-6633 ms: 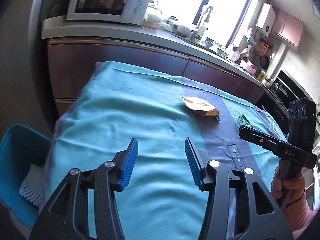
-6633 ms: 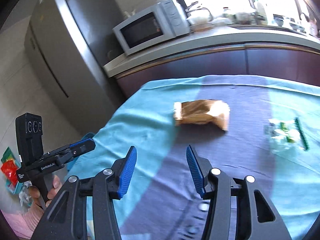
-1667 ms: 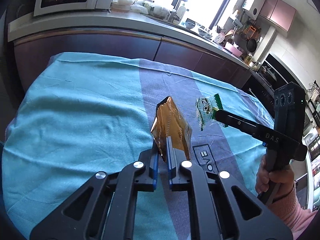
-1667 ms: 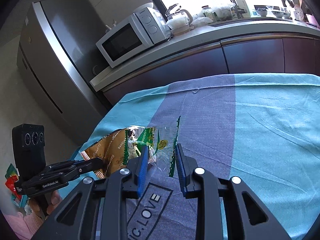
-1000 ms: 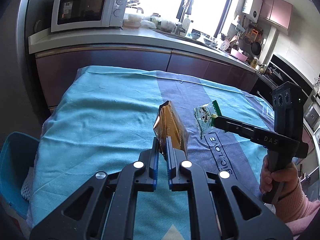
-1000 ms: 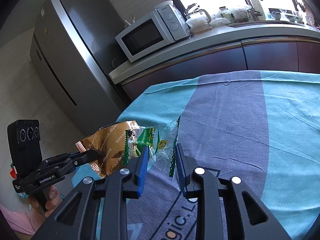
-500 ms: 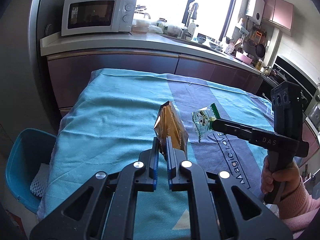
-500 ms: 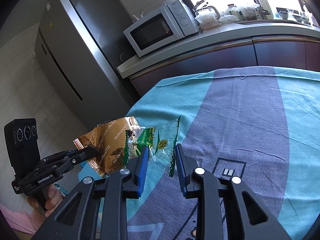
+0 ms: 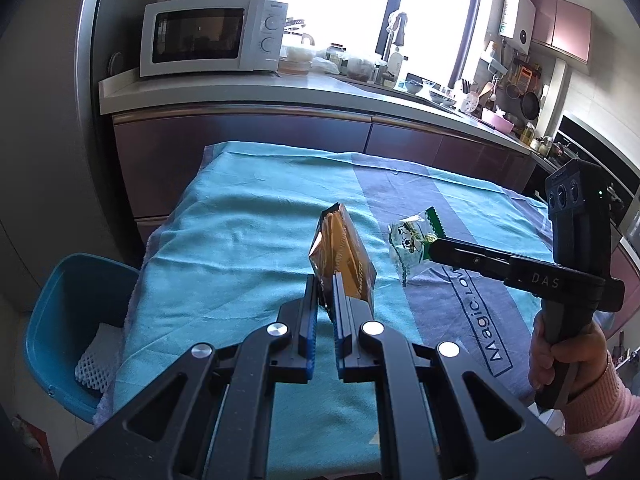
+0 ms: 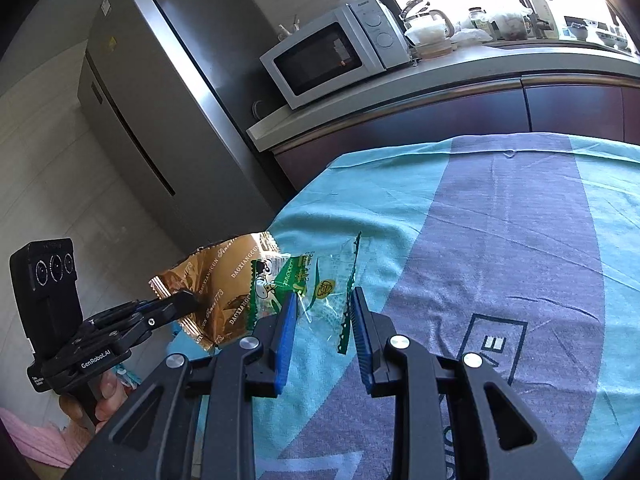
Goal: Collect trash
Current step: 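Lift the gold foil wrapper and green-printed wrapper and carry them to the teal bin, then open both tools over the teal bin to drop the wrappers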
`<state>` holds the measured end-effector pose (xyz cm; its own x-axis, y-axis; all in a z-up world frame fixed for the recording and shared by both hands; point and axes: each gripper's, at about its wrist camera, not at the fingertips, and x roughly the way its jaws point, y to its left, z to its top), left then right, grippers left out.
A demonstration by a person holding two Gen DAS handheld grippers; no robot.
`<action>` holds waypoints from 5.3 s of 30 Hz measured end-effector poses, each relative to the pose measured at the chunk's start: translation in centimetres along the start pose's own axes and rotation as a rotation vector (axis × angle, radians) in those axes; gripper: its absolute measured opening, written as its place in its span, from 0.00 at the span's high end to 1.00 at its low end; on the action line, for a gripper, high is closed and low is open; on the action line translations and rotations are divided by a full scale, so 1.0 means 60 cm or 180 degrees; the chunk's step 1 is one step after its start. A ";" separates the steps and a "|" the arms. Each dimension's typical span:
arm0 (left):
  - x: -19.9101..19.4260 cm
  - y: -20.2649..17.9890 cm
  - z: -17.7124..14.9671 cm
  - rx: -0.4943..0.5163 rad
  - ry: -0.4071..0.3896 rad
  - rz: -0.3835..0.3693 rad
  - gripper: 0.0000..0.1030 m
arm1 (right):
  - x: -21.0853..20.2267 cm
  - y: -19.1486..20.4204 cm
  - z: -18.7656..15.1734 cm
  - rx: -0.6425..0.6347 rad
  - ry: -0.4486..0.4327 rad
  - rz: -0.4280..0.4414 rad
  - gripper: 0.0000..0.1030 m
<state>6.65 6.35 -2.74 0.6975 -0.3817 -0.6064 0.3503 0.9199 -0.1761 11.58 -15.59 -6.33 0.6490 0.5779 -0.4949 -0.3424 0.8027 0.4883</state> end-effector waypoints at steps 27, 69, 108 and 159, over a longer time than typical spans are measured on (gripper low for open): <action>-0.033 0.018 -0.004 -0.0064 -0.0092 0.0173 0.93 | 0.019 0.023 0.000 -0.0092 0.0045 0.0118 0.75; -0.101 0.100 -0.015 -0.0313 -0.0256 0.0500 0.93 | 0.098 0.104 0.007 -0.0384 0.0289 0.0405 0.74; -0.170 0.248 -0.033 -0.0805 -0.0401 0.1064 0.93 | 0.189 0.222 0.026 -0.0831 0.0601 0.0656 0.73; -0.018 0.389 -0.083 -0.1385 0.0119 0.1306 0.84 | 0.370 0.312 0.019 -0.1324 0.1133 0.0279 0.62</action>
<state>10.95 28.67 -10.08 0.6964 0.0086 -0.7176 -0.2367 0.9467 -0.2184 20.34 12.07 -7.37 0.3609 0.6013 -0.7129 -0.6712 0.6982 0.2491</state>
